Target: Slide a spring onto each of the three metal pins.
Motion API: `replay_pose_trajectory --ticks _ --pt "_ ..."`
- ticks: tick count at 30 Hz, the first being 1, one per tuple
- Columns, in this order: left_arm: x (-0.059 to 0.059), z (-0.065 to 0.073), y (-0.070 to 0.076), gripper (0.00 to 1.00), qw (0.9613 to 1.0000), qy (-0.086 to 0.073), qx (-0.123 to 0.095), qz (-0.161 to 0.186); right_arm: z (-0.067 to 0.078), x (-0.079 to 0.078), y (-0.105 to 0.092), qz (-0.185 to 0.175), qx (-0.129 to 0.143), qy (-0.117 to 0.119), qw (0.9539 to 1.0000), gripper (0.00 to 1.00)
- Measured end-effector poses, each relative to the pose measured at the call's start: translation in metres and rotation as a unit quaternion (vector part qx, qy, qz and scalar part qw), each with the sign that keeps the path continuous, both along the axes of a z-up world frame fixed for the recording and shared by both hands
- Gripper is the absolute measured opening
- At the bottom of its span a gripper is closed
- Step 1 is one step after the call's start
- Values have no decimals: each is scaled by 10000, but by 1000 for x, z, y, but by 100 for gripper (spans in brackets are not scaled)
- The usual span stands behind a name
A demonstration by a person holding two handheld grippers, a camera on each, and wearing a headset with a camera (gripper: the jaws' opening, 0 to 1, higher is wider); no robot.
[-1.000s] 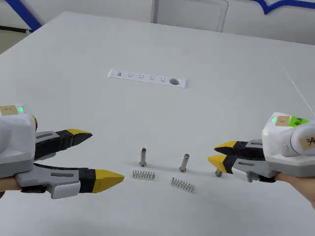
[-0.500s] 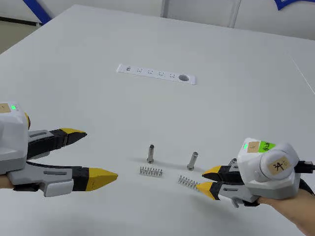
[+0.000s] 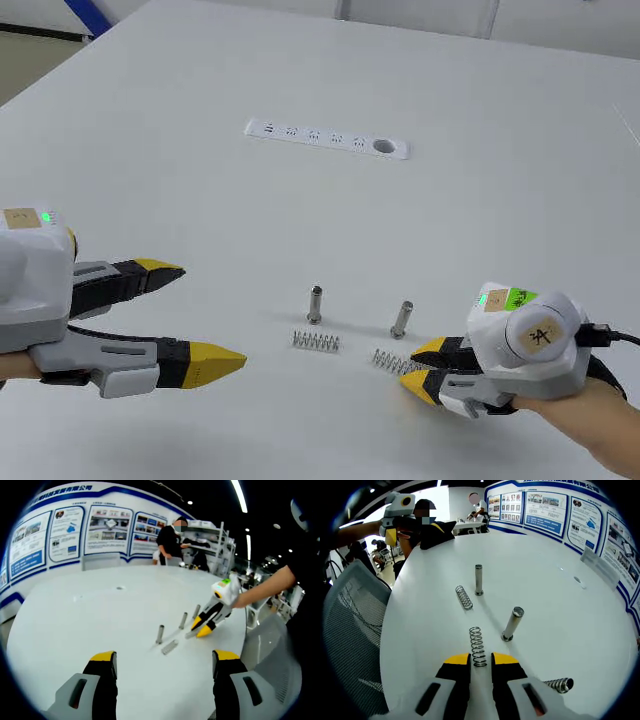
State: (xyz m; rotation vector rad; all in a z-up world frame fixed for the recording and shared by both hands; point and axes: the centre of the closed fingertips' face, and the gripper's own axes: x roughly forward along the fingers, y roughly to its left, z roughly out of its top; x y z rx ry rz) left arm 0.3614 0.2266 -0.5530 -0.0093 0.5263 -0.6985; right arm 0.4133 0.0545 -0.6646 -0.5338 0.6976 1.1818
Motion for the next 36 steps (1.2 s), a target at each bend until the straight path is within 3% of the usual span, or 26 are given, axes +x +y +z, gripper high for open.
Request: replay_pose_trajectory --ticks 8,11,16,19,21,26,29,33,36 --pt "-1 2 0 79 10000 4 15 -2 0 -5 1 4 134 152 9998 12" --pt "0 11 -6 79 9999 -56 -157 -5 0 -6 0 -31 132 185 9997 11" --pt "2 18 -19 79 9996 -142 -156 -163 1 -7 -3 23 -31 99 9999 11" --pt "0 18 -27 78 9993 -141 -135 -306 8 -11 -5 170 -85 8 9998 11" --pt "-1 16 -31 77 9991 -136 -114 -384 18 -13 -5 237 -29 -37 9997 11" --pt "-3 15 -45 75 9981 -122 -138 -580 49 -13 -7 594 -93 -427 9973 11" --pt "-2 18 -59 74 9965 -166 -143 -803 73 -14 -6 749 -11 -559 9956 11" --pt "2 24 -81 76 9935 -322 -114 -1089 109 -21 0 1257 -3 -853 9884 11" --pt "2 29 -97 71 9889 -420 -54 -1424 128 -26 3 1521 -98 -1100 9822 11"
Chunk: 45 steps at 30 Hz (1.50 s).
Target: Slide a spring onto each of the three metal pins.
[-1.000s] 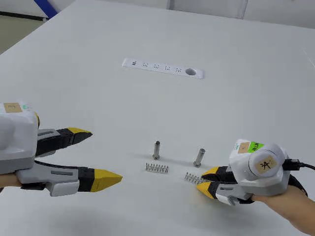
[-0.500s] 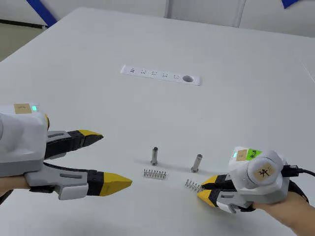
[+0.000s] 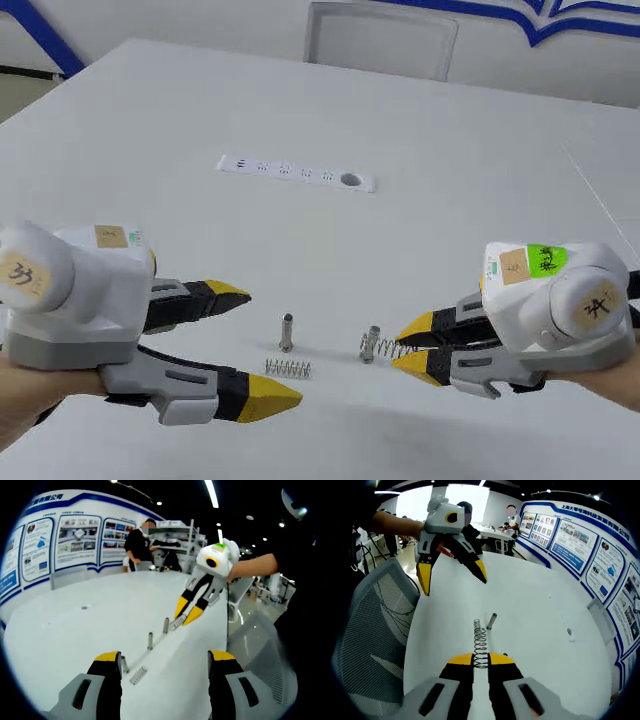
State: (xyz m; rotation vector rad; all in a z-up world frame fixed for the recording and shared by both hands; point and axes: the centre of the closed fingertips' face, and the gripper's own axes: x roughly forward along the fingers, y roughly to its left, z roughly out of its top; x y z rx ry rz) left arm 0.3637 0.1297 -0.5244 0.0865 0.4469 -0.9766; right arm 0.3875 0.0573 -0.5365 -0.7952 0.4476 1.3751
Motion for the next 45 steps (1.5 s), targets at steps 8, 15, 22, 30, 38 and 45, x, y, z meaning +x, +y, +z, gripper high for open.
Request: replay_pose_trajectory --ticks 8,15,22,30,38,45 --pt "-5 8 -33 61 9986 -132 -48 -519 19 -25 14 368 77 49 9993 11" --pt "-11 7 -46 58 9964 -219 67 -821 22 -43 24 583 124 125 9981 11" --pt "-20 8 -55 36 9932 -255 61 -1133 22 -48 24 685 52 84 9976 11" --pt "-22 9 -59 22 9917 -359 130 -1225 22 -50 22 712 15 70 9974 11" --pt "-25 11 -61 13 9901 -370 223 -1336 23 -52 19 714 18 74 9974 11" --pt "-28 8 -62 10 9883 -410 394 -1416 22 -54 20 770 -23 28 9970 11"
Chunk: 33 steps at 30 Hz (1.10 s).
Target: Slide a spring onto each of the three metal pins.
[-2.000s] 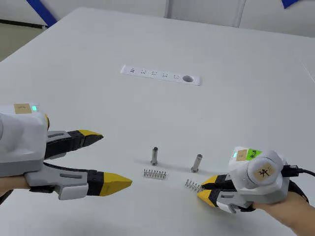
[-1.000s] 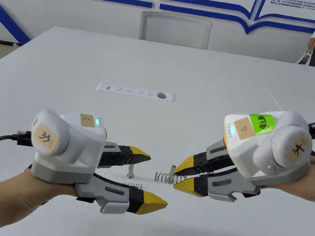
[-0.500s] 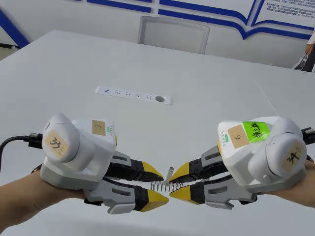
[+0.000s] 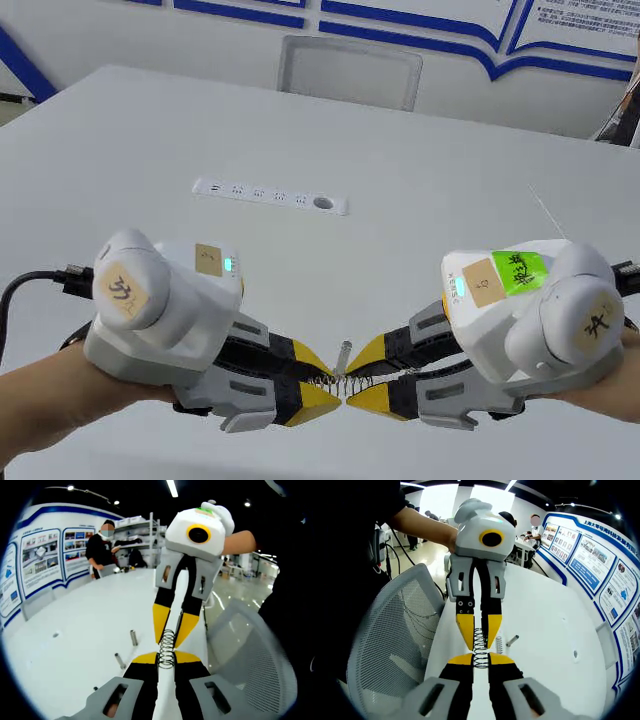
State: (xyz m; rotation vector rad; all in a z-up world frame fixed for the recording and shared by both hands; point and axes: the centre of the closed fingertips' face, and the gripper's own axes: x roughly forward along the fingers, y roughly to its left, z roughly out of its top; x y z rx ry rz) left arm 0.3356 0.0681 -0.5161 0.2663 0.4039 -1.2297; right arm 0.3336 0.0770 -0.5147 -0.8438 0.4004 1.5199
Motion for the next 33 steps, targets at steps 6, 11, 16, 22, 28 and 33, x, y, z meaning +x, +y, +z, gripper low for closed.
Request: replay_pose_trajectory --ticks 6,11,16,22,28,33 --pt "1 2 3 10 10000 -96 0 12 2 3 1 -49 107 34 9999 14" --pt "-1 5 4 10 9999 -104 -31 -24 -3 7 -3 -140 112 130 9998 17" --pt "-1 6 4 10 9999 -112 -53 -26 1 5 -2 -220 281 352 9987 14" --pt "-2 6 3 10 9999 -124 -67 -85 2 0 -4 -186 285 513 9981 11" --pt "-3 6 3 10 9998 -161 -59 -109 10 -1 -3 -246 478 728 9959 11" --pt "-1 6 4 10 9998 -188 -57 -81 18 -2 0 -232 636 811 9944 11"
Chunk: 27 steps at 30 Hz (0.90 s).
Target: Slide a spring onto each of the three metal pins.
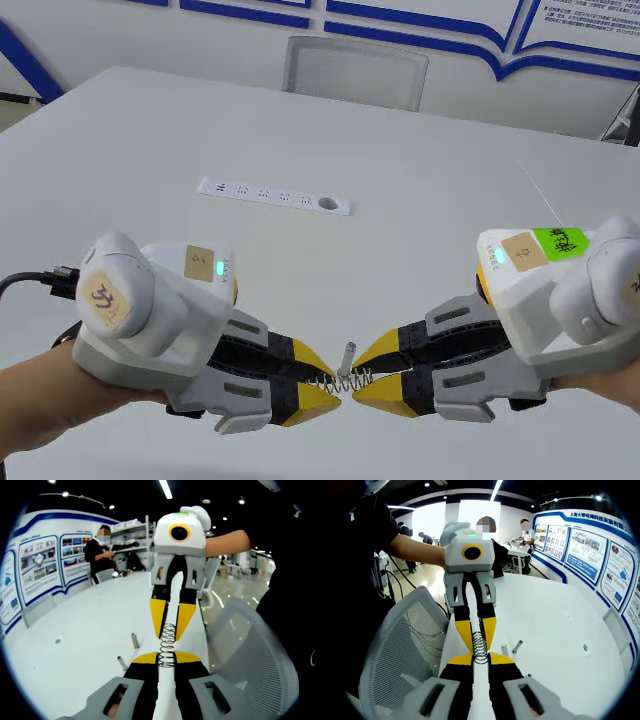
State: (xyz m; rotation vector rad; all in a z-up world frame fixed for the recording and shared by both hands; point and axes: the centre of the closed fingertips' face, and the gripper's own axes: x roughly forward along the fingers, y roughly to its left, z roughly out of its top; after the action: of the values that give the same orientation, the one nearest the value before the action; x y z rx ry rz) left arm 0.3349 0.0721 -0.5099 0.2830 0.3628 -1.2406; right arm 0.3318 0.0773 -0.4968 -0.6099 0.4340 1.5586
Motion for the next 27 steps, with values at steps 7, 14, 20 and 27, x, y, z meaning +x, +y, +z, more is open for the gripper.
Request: replay_pose_trajectory --ticks 7,14,20,27 --pt "-1 -6 -1 10 10000 -3 76 -54 12 -5 11 24 371 328 9988 11" --pt "1 -7 0 10 10000 45 -11 18 17 -5 22 8 548 435 9975 11" --pt "1 -10 2 10 10000 83 34 37 13 -6 25 2 523 493 9974 11" --pt "0 -11 0 10 9999 133 -29 40 15 -6 29 -70 629 566 9964 11"
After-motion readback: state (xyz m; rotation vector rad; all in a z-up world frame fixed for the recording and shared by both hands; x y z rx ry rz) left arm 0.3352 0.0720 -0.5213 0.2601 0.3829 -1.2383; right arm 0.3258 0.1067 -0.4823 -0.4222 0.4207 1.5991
